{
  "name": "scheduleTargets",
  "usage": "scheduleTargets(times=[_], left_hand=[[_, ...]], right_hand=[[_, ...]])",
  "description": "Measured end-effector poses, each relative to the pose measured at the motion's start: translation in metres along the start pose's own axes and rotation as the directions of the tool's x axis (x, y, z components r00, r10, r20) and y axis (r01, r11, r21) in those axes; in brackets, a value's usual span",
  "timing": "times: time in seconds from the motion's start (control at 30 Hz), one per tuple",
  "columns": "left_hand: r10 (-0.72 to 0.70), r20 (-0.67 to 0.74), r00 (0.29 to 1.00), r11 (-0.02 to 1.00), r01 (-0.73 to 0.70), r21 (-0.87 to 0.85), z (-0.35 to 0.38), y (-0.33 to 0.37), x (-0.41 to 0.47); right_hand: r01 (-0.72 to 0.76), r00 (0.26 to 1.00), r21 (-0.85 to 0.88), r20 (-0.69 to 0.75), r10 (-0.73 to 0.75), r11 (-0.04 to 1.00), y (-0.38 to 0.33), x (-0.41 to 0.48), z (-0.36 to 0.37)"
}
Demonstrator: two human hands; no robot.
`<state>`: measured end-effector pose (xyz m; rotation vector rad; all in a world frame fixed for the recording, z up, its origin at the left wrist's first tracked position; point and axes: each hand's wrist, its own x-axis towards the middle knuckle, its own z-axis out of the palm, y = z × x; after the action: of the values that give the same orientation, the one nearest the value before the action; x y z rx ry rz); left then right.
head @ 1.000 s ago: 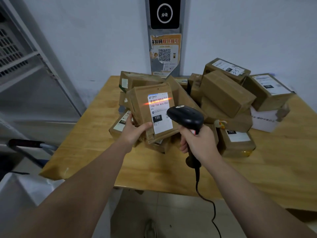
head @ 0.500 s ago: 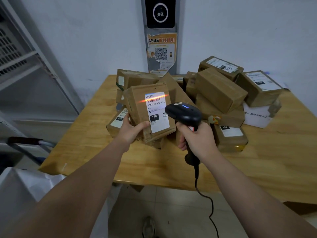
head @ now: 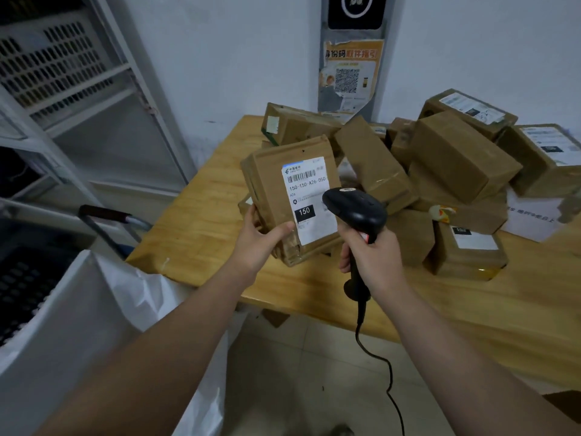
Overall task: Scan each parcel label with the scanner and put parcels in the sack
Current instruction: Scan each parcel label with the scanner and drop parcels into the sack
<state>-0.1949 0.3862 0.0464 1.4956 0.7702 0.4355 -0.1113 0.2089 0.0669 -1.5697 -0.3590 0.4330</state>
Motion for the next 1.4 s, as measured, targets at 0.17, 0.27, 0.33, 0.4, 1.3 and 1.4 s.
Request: scheduleTargets(times=[0.17, 0.27, 0.33, 0.4, 1.3, 1.4], left_hand=[[0.003, -0.072, 0.997, 1.0, -0.004, -0.015, -0.066, -0.02, -0.038], [-0.048, -0.132, 0.99, 0.998, 0.043, -0.034, -0.123, -0.044, -0.067], [-0.107, -0.164, 0.981, 0.994, 0.11, 0.009, -0.168, -0.066, -0.09], [-0.136, -0.213, 0.968, 0.981, 0.162, 0.11, -0.207, -0.09, -0.111], [-0.444, -0.11, 0.889, 0.072, 0.158, 0.985, -0.325, -0.26, -0.132], [-0.455, -0.028, 0.89, 0.136, 0.101, 0.986, -0.318, -0.255, -0.133]], right_hand=[[-0.071, 0.997, 0.032, 0.038, 0.07, 0.997, 0.02, -0.03, 0.061], [-0.152, 0.984, 0.02, 0.094, 0.15, 0.988, 0.038, -0.063, 0.108], [-0.208, 0.972, 0.007, 0.116, 0.205, 0.978, 0.058, -0.092, 0.142], [-0.242, 0.964, 0.005, 0.115, 0.239, 0.97, 0.079, -0.115, 0.165], [-0.332, 0.93, -0.425, 0.0, 0.367, 0.842, 0.211, -0.201, 0.255], [-0.337, 0.937, -0.427, -0.063, 0.345, 0.839, 0.219, -0.19, 0.258]])
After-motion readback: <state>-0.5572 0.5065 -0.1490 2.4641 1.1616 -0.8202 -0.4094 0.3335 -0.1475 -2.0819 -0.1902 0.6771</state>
